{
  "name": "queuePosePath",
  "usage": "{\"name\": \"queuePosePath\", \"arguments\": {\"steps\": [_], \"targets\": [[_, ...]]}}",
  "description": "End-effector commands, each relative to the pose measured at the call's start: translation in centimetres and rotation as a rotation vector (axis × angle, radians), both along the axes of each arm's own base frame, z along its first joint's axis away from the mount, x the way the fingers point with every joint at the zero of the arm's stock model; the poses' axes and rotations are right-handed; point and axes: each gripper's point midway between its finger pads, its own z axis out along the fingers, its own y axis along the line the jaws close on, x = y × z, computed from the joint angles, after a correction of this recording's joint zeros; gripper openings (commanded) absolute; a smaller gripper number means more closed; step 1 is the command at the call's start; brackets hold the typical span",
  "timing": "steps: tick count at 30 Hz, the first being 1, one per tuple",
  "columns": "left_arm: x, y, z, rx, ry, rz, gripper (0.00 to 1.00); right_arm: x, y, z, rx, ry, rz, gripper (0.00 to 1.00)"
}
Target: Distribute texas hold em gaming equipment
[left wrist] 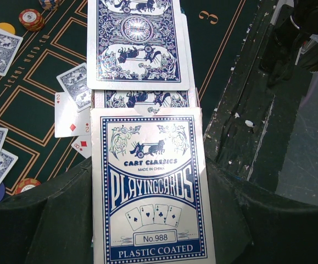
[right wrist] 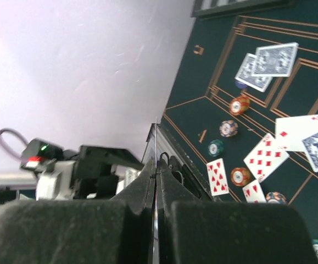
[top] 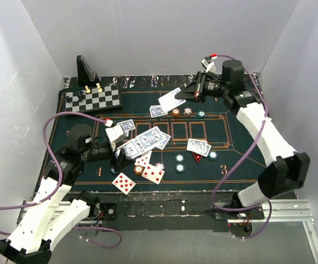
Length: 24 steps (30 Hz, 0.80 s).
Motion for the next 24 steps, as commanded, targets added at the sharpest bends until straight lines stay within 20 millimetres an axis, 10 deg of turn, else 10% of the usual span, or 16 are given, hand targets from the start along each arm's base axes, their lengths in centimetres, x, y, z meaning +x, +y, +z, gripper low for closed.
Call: {"name": "queuePosePath", "arguments": {"steps": [1,8,18,24], "targets": [[-0.3,-0.2,1.2,-0.030,-0.034,-0.019,0.00,2.9,1.0,-6.9,-0.053,0.130,0.007,0.01],[-0.3,-0.4,1.6,-0.040,-0.033,-0.026,0.00,3.9,3.3,-16.7,-0.122,0.296,0.023,0.01],[-0.3,-0.6,2.0,-0.050,-0.029,-0.030,0.00,3.0,6.7,-25.1,-0.280,0.394,0.047,0.02],[-0.4,-0.5,1.9,-0.047,-0.028,-0.030,0.00,2.3,5.7,-27.3,-0.387,0.413,0.014,0.33]]}}
